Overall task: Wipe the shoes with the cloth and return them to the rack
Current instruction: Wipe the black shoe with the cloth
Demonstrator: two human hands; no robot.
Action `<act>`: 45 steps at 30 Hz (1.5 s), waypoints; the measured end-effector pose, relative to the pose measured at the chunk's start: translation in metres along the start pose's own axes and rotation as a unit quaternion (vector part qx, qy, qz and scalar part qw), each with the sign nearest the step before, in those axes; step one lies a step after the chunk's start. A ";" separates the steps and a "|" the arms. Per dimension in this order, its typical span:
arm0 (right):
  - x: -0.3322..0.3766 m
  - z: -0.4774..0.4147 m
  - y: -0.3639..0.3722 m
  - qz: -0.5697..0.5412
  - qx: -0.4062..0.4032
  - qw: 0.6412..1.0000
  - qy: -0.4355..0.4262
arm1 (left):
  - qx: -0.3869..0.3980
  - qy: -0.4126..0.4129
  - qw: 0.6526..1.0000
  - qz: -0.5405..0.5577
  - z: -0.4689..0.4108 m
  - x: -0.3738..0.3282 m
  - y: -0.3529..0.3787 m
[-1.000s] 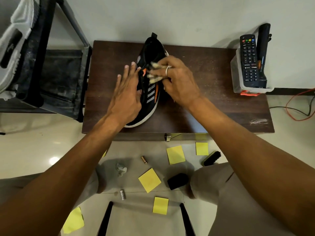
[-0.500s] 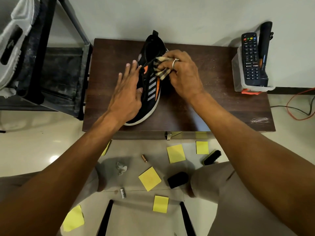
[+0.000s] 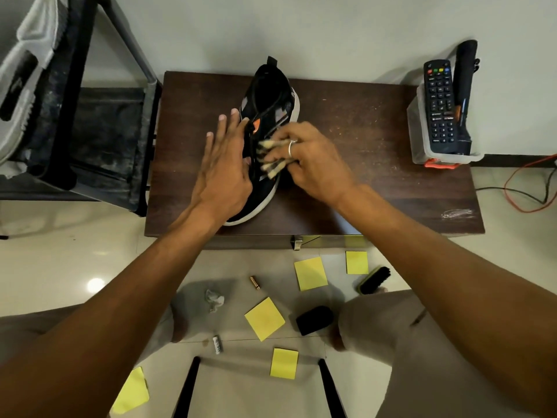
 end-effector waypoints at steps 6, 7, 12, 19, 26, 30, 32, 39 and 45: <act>0.006 0.010 -0.002 -0.033 0.090 0.995 -0.036 | -0.003 0.007 1.000 -0.012 0.000 0.002 0.002; 0.002 0.008 -0.004 -0.024 0.078 0.997 -0.013 | -0.002 0.007 1.000 -0.010 -0.001 0.003 0.002; 0.013 0.001 -0.005 -0.023 0.058 0.998 0.034 | -0.003 0.000 1.000 -0.006 0.000 0.003 0.003; 0.011 0.003 -0.006 -0.024 0.054 0.997 0.043 | 0.006 -0.004 1.000 -0.005 -0.003 0.002 0.002; 0.040 0.017 0.002 -0.045 0.120 0.992 -0.012 | 0.007 -0.003 1.000 -0.007 0.002 0.002 0.003; 0.011 0.004 -0.003 -0.013 0.041 0.998 0.039 | 0.009 -0.006 1.000 -0.001 -0.004 0.003 0.002; -0.003 -0.004 -0.006 0.001 0.004 0.998 0.066 | 0.011 -0.011 1.000 0.002 -0.004 0.003 0.003; 0.030 0.011 0.006 -0.065 0.101 0.992 0.034 | 0.003 -0.010 1.000 -0.005 -0.003 0.001 0.003; 0.019 -0.001 0.007 -0.017 0.088 0.996 0.019 | 0.015 -0.001 1.000 -0.005 -0.005 0.003 0.002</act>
Point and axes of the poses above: each hand's wrist, its own z-axis away from the middle knuckle, its own y-axis out of the palm, x = y × z, the point moved 1 cm from there along -z, towards the middle knuckle, and after that the axes turned 12 degrees about -y, right-handed, at the moved point
